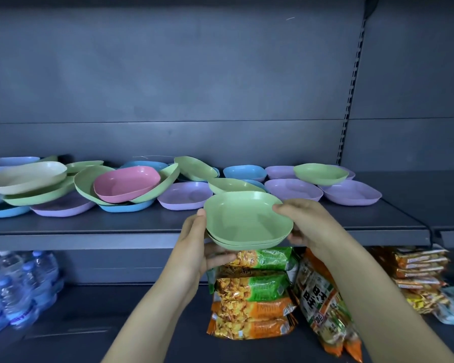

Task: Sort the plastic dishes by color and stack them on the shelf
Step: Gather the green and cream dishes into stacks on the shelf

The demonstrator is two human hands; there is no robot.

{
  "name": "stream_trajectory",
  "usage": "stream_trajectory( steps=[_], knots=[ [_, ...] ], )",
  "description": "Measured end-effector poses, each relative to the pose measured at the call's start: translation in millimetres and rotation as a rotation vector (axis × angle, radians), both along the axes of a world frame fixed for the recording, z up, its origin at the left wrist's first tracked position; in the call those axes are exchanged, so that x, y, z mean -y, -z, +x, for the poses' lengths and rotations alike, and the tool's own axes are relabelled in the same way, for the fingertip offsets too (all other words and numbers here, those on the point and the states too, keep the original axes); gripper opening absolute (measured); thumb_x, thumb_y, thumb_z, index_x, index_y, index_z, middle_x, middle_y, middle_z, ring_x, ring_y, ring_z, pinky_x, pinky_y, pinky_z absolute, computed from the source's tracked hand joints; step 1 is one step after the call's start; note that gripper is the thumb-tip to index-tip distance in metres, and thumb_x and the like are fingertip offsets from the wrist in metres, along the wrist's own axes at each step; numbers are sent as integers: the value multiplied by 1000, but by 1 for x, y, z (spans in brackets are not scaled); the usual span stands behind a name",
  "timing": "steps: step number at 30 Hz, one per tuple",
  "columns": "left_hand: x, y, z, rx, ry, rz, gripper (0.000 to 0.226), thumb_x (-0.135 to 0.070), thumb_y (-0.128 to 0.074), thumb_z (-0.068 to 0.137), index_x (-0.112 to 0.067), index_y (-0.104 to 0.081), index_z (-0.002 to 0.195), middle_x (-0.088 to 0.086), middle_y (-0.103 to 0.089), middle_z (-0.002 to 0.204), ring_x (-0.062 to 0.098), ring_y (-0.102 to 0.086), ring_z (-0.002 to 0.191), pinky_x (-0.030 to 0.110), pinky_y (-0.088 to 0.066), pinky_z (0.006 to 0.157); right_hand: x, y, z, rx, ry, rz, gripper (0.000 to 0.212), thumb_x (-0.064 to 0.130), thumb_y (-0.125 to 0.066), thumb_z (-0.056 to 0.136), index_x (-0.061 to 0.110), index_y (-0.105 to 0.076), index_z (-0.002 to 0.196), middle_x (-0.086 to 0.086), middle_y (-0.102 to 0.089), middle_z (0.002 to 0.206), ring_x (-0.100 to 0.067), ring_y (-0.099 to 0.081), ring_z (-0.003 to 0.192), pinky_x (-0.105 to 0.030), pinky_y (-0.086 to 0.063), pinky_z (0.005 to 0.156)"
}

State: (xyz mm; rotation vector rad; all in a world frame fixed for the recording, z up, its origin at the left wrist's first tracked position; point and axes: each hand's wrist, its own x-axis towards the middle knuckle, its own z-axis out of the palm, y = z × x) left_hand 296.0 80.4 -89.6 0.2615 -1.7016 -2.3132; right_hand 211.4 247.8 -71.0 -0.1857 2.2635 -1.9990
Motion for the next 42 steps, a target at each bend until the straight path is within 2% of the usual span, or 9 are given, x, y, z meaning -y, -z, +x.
stream_trajectory(
  steps=[4, 11, 17, 22, 26, 30, 35, 38, 42],
  knots=[
    [13, -8, -14, 64, 38, -117, 22, -28, -43, 98, -18, -53, 115, 3, -66, 95, 13, -70, 55, 22, -55, 47, 3, 1, -4, -20, 8, -8, 7, 14, -60, 88, 11, -67, 88, -10, -59, 76, -24, -52, 73, -35, -45, 70],
    [28, -28, -48, 56, 86, -310, 23, -13, -40, 97, -13, -54, 116, 6, -67, 91, 15, -67, 65, 21, -55, 46, -1, -14, -19, -46, -18, 83, 11, 4, -61, 84, 2, -64, 94, -6, -56, 57, -15, -48, 47, -20, -36, 44],
    [21, -51, -81, 46, 150, -321, 16, -12, -40, 98, -11, -55, 104, 8, -66, 88, 9, -67, 45, 19, -53, 42, -29, -45, -41, -2, -123, 151, 8, 15, -61, 89, 10, -64, 84, -2, -64, 67, -11, -50, 48, -17, -41, 44],
    [11, -67, -119, 36, 128, -330, 18, -12, -41, 98, -12, -53, 85, 9, -64, 82, 12, -66, 43, 18, -51, 39, -71, -68, -96, -39, 46, 232, 8, 17, -64, 87, 9, -66, 87, -8, -72, 85, -13, -49, 50, -17, -42, 44],
    [-1, -73, -150, 33, 87, -295, 16, -13, -41, 98, -8, -53, 90, 11, -62, 83, 11, -64, 38, 18, -52, 38, -106, -71, -160, -110, 223, 326, 15, 11, -65, 87, -2, -63, 95, -10, -65, 80, -16, -45, 54, -24, -38, 50],
    [-16, -74, -176, 43, 39, -272, 16, -13, -42, 98, -8, -53, 88, 12, -61, 79, 11, -63, 37, 18, -52, 38, -127, -59, -226, -118, 286, 531, 20, 17, -70, 83, -2, -64, 85, -11, -55, 68, -22, -47, 57, -34, -47, 60],
    [-24, -72, -195, 56, -21, -277, 19, -14, -43, 98, -9, -56, 85, 11, -63, 76, 10, -64, 39, 18, -51, 38, -134, -33, -280, -164, 270, 751, 44, 27, -70, 79, -8, -68, 105, -22, -68, 108, -31, -65, 95, -35, -52, 79],
    [-25, -69, -201, 59, -45, -270, 18, -16, -44, 98, -11, -56, 85, 10, -63, 79, 9, -64, 40, 18, -52, 38, -137, -26, -293, -150, 245, 777, 37, 27, -70, 79, -3, -70, 102, -17, -69, 101, -27, -62, 85, -31, -48, 70],
    [-22, -65, -202, 62, -58, -248, 17, -16, -43, 98, -11, -56, 87, 9, -62, 81, 9, -65, 41, 18, -51, 38, -140, -27, -297, -116, 229, 723, 19, 20, -70, 78, 3, -69, 86, -8, -54, 64, -22, -50, 60, -26, -40, 57]
  ],
)
